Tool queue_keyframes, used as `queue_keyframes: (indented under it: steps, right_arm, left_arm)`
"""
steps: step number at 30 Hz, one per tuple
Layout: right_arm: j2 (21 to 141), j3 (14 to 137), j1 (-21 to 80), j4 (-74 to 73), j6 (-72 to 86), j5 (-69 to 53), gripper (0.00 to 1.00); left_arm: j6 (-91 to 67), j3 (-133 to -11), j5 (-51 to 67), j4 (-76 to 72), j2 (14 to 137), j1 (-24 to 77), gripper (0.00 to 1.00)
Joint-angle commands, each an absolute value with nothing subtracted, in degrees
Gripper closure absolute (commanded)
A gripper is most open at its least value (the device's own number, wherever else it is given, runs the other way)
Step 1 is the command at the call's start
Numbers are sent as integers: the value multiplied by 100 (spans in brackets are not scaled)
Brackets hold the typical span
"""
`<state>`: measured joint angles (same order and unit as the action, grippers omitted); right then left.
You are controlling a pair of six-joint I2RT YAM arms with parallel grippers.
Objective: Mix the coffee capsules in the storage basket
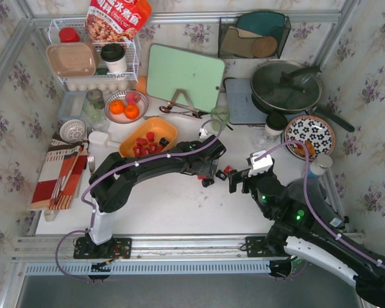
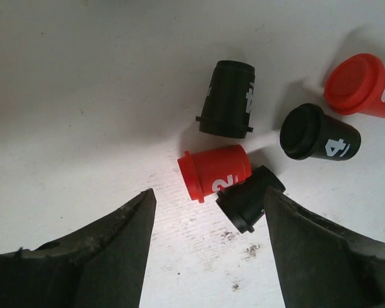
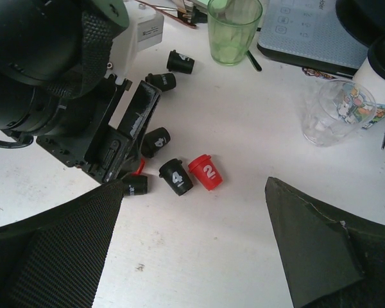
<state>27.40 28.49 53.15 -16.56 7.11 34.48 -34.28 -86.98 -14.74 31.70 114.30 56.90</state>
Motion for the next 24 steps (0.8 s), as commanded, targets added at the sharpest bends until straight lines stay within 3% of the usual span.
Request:
queue_keyframes:
  steps: [1, 24]
  right_arm:
    - [2744, 2848, 5315, -1485, 690, 3423, 0]
    - [2709, 2831, 5317, -1503, 755, 3550, 0]
  left_arm:
    - [-3330, -8904, -1478, 3334, 11573, 5682, 29]
    - [-3134, -9327, -1399, 3390, 12254, 5581, 30]
